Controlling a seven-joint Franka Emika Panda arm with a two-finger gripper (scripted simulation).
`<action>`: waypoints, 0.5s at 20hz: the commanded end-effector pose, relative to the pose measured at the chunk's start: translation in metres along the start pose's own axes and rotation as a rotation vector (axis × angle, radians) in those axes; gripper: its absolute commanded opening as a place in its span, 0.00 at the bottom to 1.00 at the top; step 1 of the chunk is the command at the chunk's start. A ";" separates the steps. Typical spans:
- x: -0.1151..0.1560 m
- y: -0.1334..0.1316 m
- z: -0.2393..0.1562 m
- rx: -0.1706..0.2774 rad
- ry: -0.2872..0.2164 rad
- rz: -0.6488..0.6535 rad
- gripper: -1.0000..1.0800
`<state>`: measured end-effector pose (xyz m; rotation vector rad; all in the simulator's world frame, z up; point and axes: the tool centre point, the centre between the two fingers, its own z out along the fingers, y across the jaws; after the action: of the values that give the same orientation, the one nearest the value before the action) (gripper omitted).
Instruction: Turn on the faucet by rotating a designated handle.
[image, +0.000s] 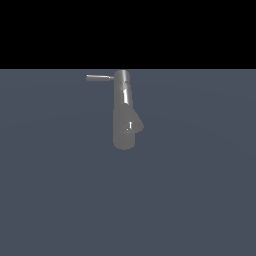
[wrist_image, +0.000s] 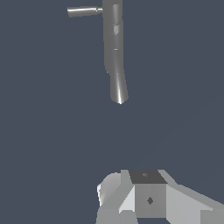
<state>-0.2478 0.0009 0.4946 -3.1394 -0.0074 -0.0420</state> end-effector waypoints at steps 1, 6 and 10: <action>0.000 0.000 0.000 0.000 0.000 0.000 0.00; 0.000 0.007 -0.006 0.015 0.005 0.013 0.00; -0.001 0.013 -0.010 0.026 0.009 0.021 0.00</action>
<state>-0.2491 -0.0100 0.5034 -3.1160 0.0213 -0.0535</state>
